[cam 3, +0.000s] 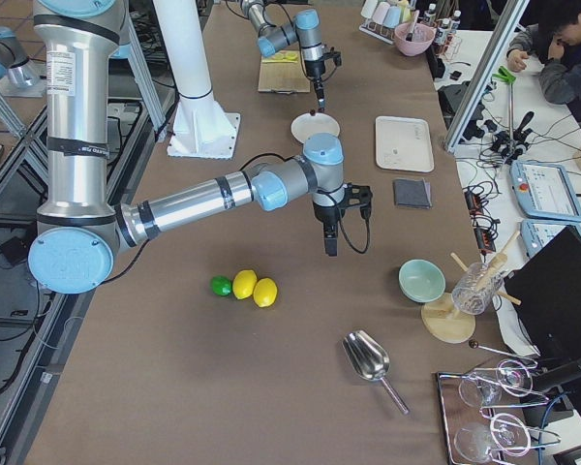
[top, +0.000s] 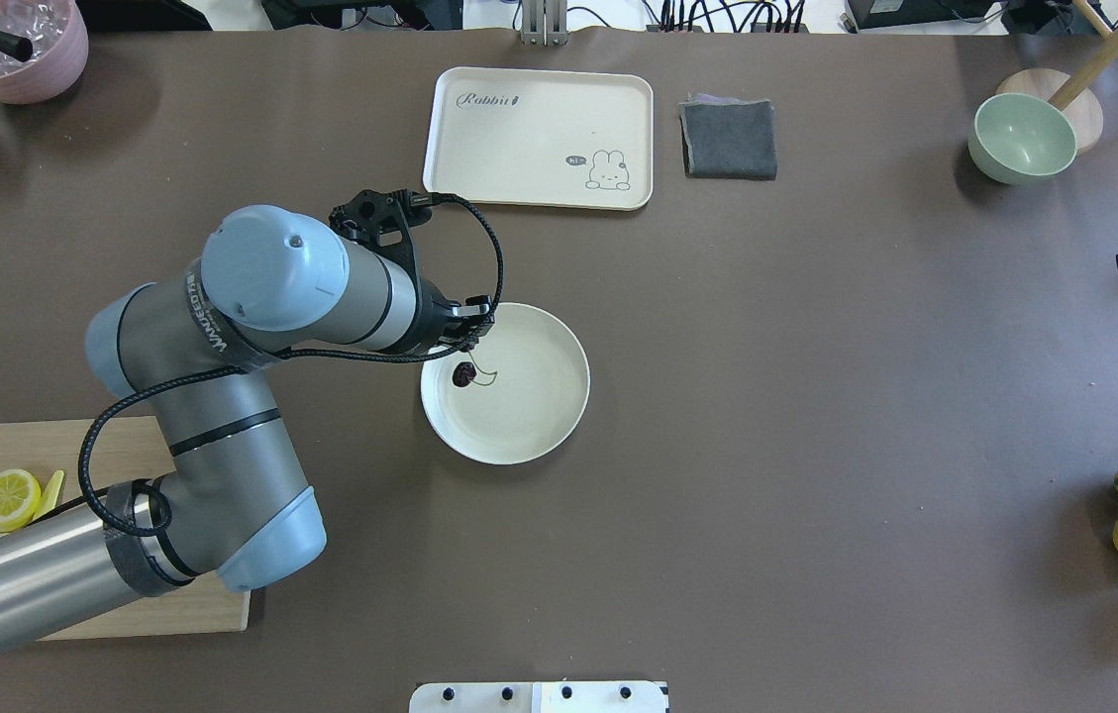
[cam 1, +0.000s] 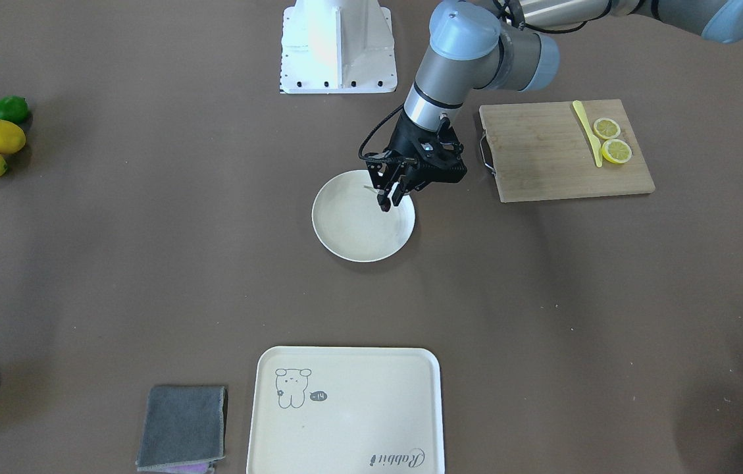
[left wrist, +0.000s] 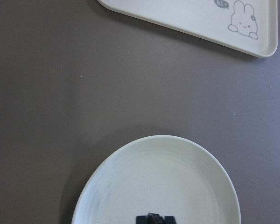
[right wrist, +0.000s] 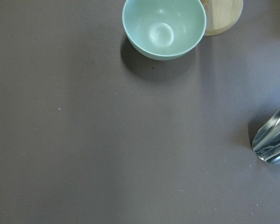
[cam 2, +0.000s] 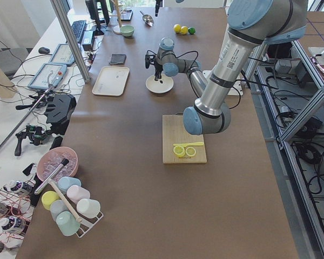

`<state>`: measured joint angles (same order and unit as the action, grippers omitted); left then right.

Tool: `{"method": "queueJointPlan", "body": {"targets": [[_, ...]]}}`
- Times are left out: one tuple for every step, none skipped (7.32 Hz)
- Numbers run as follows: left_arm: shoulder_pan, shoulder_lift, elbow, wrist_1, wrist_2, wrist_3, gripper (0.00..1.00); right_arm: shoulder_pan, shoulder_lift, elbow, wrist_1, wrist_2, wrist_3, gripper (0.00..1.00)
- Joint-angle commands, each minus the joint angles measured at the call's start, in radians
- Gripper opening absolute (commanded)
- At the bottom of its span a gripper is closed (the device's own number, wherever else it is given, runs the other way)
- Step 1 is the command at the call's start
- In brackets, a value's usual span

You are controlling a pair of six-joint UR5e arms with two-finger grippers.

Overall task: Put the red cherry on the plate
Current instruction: 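Carry the cherries with the left gripper and release them onto the plate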

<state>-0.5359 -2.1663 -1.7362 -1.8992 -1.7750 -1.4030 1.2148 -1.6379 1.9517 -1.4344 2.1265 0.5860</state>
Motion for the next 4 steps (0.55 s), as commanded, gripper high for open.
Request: {"method": "queueJointPlan", "body": {"targets": [[0.008,-0.004,-0.016,0.005,0.014,-0.005,0.98,0.005,-0.006,-0.036,-0.003,0.032,0.003,1.00],[-0.002,0.005,-0.043,0.029,0.011,-0.002,0.98,0.044,-0.006,-0.054,-0.014,0.074,0.000,1.00],[-0.054,0.005,-0.081,0.174,-0.027,0.040,0.98,0.069,-0.017,-0.077,-0.014,0.087,-0.006,1.00],[-0.149,0.005,-0.138,0.316,-0.135,0.181,0.98,0.098,-0.028,-0.082,-0.018,0.087,-0.058,1.00]]}}
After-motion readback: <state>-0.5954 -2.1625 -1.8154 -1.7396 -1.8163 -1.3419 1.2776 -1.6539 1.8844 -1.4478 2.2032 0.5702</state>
